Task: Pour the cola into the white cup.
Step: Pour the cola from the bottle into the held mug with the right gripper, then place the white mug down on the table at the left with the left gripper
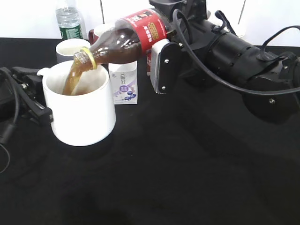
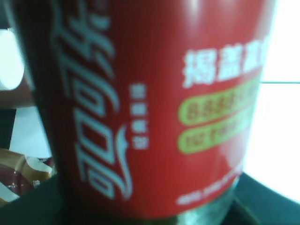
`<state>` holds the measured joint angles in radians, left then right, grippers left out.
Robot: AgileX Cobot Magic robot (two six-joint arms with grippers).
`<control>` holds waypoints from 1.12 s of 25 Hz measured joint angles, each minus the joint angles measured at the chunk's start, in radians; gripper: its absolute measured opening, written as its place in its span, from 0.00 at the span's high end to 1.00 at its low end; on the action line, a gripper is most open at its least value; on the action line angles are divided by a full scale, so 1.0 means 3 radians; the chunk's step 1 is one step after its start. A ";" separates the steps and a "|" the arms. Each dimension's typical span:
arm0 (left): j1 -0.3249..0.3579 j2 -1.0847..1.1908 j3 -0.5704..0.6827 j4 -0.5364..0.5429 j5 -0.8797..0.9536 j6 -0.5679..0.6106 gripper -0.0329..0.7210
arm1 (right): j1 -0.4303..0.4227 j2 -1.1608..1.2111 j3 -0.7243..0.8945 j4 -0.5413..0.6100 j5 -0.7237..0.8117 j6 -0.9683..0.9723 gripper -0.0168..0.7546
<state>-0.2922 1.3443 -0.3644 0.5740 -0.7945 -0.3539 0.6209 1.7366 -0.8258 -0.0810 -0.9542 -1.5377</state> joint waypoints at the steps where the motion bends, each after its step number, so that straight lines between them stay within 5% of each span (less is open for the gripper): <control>1: 0.0000 0.0000 0.0000 0.0000 0.0000 0.0000 0.88 | 0.0000 0.0000 0.0000 0.0000 0.0000 -0.0007 0.47; 19: 0.0000 0.0000 0.0000 -0.0026 -0.0251 0.0010 0.88 | 0.0000 0.0000 -0.0004 0.0014 0.0253 0.1031 0.47; 22: 0.0000 0.0000 0.0000 -0.0054 -0.0254 0.0013 0.88 | 0.0000 0.0000 -0.0004 0.0014 0.0253 0.2039 0.47; 26: 0.0000 0.0000 0.0000 -0.0407 -0.0122 0.0126 0.88 | 0.0000 0.0000 -0.0004 0.0014 0.0241 0.4502 0.47; 28: 0.0000 0.0000 0.0000 -0.0673 -0.0090 0.0337 0.88 | 0.0000 0.0000 -0.0004 0.0014 0.0226 0.5208 0.47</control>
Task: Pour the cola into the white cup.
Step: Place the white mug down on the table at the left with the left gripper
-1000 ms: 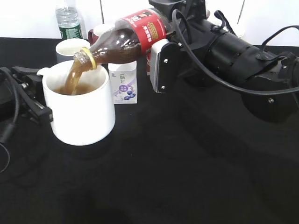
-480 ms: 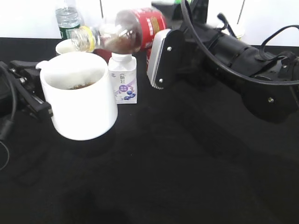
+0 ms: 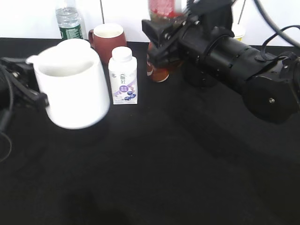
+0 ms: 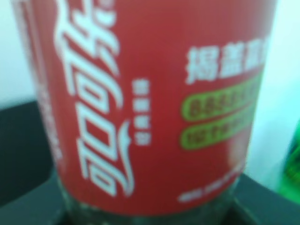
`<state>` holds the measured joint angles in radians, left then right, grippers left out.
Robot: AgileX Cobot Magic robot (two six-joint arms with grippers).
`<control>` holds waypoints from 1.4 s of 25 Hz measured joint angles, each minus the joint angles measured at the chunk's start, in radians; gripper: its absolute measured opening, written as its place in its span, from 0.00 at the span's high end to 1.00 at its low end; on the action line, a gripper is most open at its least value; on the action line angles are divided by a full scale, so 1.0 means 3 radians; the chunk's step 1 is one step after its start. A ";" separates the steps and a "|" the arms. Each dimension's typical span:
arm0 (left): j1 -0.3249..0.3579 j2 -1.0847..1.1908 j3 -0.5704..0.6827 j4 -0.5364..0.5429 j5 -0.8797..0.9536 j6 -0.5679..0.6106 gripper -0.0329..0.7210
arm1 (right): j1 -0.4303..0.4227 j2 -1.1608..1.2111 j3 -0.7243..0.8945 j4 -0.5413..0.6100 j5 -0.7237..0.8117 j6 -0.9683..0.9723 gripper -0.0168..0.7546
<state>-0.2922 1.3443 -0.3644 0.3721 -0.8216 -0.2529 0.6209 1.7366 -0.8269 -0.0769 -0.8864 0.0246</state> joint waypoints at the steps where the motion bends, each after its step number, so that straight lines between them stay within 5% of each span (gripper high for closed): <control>1: 0.0014 0.0000 0.0000 -0.0181 0.0007 0.0086 0.88 | 0.0000 0.0000 0.0000 0.0000 0.0000 0.0081 0.47; 4: 0.0279 0.0000 0.0000 -0.0541 0.0017 0.0273 0.88 | 0.0000 -0.0020 0.0000 0.0049 0.0029 0.0130 0.47; 7: 0.0798 0.0000 0.0000 -0.0572 0.0013 0.0308 0.88 | 0.0000 -0.0227 0.0198 0.0132 0.0053 0.0119 0.47; 12: 0.1399 0.0588 -0.0254 -0.0587 -0.0287 0.0354 0.88 | 0.0000 -0.0799 0.0787 0.0813 0.0063 -0.0342 0.47; 14: 0.1430 0.1067 -0.0530 -0.0587 -0.0456 0.0354 0.88 | 0.0000 -0.0981 0.0917 0.1108 0.0063 -0.0415 0.47; 22: 0.1413 0.2615 -0.2160 -0.0551 -0.0461 0.0368 0.88 | 0.0000 -0.1060 0.1006 0.1188 0.0183 -0.0543 0.47; 28: 0.1236 0.2962 -0.2575 -0.0576 -0.0338 0.0352 0.88 | 0.0000 -0.1060 0.1006 0.1441 0.0189 -0.0772 0.47; 33: 0.1264 0.2893 -0.2578 -0.0580 -0.0173 0.0325 0.54 | 0.0000 -0.1060 0.1006 0.1449 0.0189 -0.0836 0.47; 35: 0.1268 0.2716 -0.2401 -0.0583 -0.0076 0.0325 0.50 | 0.0000 -0.1060 0.1006 0.1507 0.0185 -0.0845 0.47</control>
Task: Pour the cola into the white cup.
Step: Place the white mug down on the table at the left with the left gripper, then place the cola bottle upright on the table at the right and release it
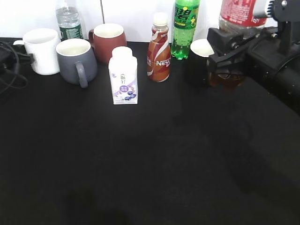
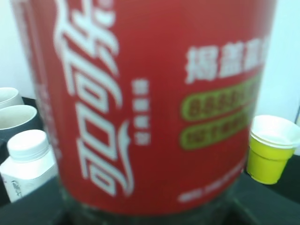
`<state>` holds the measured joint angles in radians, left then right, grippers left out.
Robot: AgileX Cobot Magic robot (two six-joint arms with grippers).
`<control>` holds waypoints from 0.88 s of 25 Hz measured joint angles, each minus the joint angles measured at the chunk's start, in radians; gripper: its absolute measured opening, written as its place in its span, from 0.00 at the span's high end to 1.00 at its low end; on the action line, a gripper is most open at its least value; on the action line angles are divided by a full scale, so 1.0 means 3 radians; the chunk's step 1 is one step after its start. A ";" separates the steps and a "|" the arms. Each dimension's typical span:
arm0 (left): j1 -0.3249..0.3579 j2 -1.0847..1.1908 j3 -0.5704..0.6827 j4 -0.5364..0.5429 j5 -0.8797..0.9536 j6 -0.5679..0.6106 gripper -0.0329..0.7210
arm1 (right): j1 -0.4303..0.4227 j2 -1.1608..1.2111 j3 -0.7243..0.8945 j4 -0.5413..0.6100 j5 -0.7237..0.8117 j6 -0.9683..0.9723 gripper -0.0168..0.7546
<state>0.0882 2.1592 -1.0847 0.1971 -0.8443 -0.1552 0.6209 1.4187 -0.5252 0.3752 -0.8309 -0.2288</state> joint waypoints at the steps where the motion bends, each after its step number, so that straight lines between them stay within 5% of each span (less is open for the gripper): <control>1: 0.0007 -0.0087 0.0123 -0.0003 0.0003 -0.0003 0.49 | 0.0000 0.0000 0.0000 0.0017 0.0000 -0.0005 0.47; 5: 0.0027 -0.0599 0.0842 0.0059 -0.0032 -0.0009 0.49 | -0.0169 0.0000 0.0000 0.0089 0.0000 -0.0066 0.47; 10: -0.0318 -0.1685 0.1537 0.0169 0.0142 -0.0009 0.49 | -0.1190 0.0084 0.0000 -0.0277 -0.0132 0.0144 0.47; 16: -0.0887 -0.2967 0.1638 0.0179 0.1243 -0.0009 0.49 | -0.1466 0.1330 -0.0535 -0.0684 -0.0755 0.0623 0.47; 19: -0.0902 -0.3206 0.1638 0.0179 0.1479 -0.0009 0.49 | -0.1765 0.1877 -0.1057 -0.1353 -0.0758 0.1021 0.47; 22: -0.0902 -0.3237 0.1638 0.0182 0.1531 -0.0010 0.49 | -0.1788 0.2268 -0.1484 -0.1602 -0.0758 0.1080 0.47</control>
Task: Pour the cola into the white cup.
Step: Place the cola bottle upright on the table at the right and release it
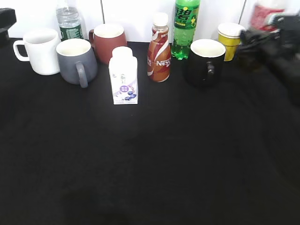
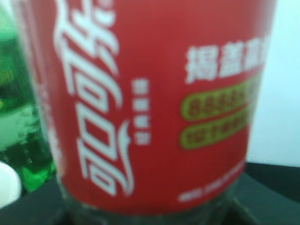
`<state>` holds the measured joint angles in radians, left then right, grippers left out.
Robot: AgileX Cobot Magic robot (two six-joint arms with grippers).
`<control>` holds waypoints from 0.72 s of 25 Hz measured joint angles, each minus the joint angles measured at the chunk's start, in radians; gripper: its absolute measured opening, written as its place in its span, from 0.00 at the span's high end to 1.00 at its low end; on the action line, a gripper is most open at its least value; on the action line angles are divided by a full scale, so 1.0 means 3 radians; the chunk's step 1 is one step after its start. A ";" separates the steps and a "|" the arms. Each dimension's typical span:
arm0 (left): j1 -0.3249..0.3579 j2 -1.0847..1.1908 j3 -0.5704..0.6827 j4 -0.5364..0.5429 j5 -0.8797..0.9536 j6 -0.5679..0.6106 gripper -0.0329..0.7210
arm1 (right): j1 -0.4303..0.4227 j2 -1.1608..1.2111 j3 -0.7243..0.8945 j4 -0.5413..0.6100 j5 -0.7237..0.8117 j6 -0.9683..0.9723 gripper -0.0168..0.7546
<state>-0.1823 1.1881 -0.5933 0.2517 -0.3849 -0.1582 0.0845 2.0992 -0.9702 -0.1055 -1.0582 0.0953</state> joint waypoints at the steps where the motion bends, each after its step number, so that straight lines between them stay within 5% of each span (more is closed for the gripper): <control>1: 0.0000 0.0000 0.0000 0.0000 0.0004 0.0000 0.49 | -0.0001 0.0101 -0.0050 -0.0059 -0.0014 0.0007 0.47; 3: 0.0000 0.0000 0.0000 0.0000 0.0007 0.0000 0.49 | -0.0004 0.0225 -0.0057 -0.0115 -0.0071 0.0011 0.46; 8: 0.0000 0.0000 0.0000 0.0000 0.0007 0.0000 0.49 | -0.0004 0.0222 -0.0055 -0.0125 -0.0103 0.0022 0.21; 15: 0.0000 0.0000 0.0000 0.0000 0.0124 0.0000 0.49 | -0.0004 -0.0248 0.0777 -0.0070 -0.0111 0.0022 0.21; 18: 0.0000 -0.0004 0.0000 -0.0042 0.0733 -0.0016 0.49 | -0.0004 -0.1078 0.0920 -0.0322 0.0994 0.0377 0.21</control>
<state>-0.1823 1.1868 -0.5933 0.2390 -0.1651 -0.1631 0.0834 1.7760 -0.6943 -0.2020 -0.7601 0.2085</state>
